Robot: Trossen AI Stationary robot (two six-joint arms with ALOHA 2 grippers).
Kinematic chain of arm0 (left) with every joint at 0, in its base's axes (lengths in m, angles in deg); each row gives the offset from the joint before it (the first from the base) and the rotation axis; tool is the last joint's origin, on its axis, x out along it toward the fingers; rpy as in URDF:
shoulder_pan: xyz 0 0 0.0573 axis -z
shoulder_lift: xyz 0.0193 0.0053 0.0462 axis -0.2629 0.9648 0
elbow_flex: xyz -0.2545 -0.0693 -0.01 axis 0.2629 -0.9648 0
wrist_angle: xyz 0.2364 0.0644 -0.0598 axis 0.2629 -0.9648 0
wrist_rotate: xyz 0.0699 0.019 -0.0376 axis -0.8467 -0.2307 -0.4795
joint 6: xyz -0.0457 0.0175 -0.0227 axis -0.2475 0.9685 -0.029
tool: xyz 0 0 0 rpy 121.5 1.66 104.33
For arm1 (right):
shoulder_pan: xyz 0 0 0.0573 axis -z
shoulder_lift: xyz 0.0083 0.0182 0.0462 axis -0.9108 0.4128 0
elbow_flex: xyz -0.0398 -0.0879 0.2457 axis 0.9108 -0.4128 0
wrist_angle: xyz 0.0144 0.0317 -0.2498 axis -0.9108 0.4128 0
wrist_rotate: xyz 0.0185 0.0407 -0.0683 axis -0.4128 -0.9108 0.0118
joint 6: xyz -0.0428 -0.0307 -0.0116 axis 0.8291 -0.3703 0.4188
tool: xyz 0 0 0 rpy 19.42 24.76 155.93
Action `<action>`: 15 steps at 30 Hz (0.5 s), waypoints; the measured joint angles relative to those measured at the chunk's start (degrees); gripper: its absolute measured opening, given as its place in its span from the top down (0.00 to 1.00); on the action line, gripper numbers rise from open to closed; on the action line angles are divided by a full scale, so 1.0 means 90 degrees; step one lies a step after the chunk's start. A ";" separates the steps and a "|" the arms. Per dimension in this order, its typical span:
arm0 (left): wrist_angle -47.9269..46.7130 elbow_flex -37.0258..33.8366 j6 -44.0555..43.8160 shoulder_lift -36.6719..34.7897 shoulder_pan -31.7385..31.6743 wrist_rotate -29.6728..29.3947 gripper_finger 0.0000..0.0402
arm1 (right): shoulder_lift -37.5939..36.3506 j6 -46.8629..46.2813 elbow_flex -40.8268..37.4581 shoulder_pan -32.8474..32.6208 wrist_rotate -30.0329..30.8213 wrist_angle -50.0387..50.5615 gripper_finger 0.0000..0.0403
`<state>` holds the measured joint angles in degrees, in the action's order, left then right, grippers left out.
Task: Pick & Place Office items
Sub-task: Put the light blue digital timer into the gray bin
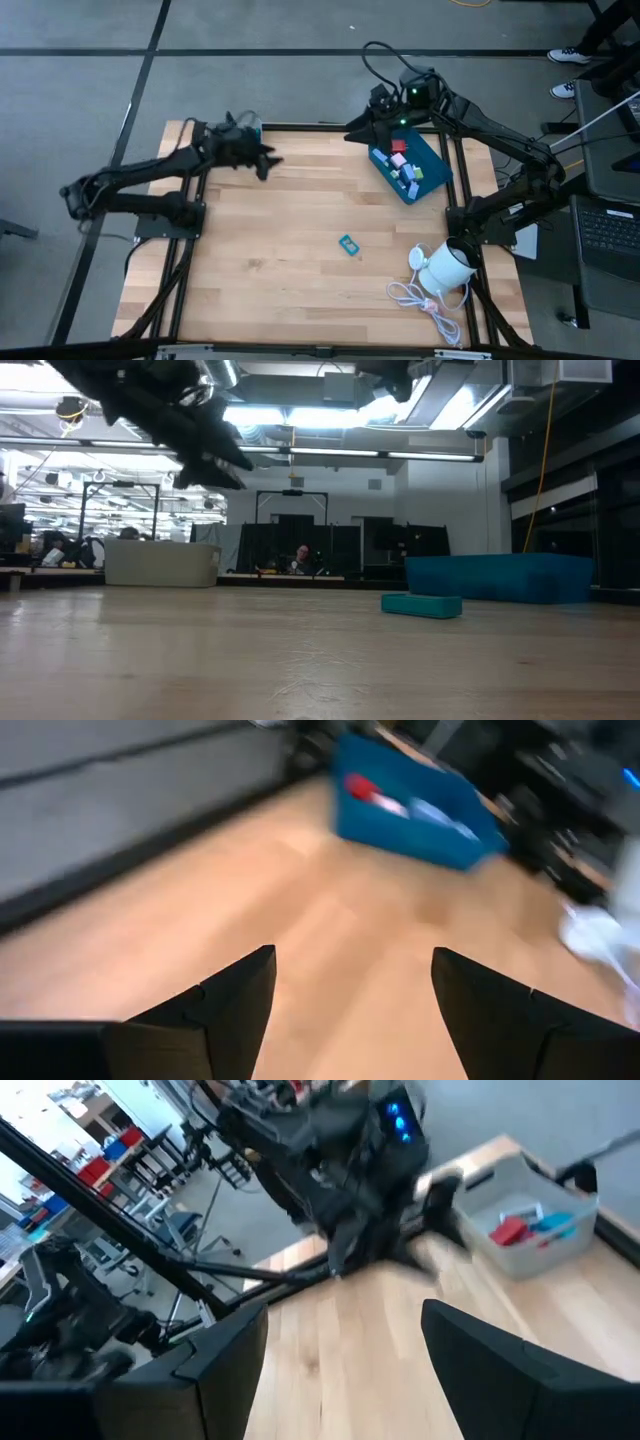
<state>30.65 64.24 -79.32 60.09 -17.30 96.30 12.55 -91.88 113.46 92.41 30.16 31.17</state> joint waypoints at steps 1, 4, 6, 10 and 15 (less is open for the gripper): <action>-0.0004 0.0081 -0.0005 0.0140 0.0300 -0.0045 0.35 | 0.0000 0.0000 0.0000 0.0000 -0.0002 -0.0099 0.33; 0.0001 0.0394 0.0021 0.0716 0.1210 -0.0065 0.35 | 0.0000 -0.0002 0.0000 0.0000 0.0000 -0.0371 0.33; -0.0061 0.0680 0.0178 0.1244 0.1781 -0.0056 0.35 | 0.0000 -0.0044 0.0000 0.0000 0.0000 -0.0464 0.33; -0.0184 0.1491 0.0990 0.2444 0.2657 -0.0007 0.35 | 0.0000 -0.0110 0.0000 0.0000 -0.0012 -0.0489 0.33; -0.0735 0.2685 0.2280 0.3886 0.3002 0.0045 0.35 | 0.0000 -0.0302 0.0000 0.0000 -0.0043 -0.0484 0.33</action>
<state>24.04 88.41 -58.80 95.07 9.72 96.70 12.55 -94.60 113.46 92.41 29.77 26.81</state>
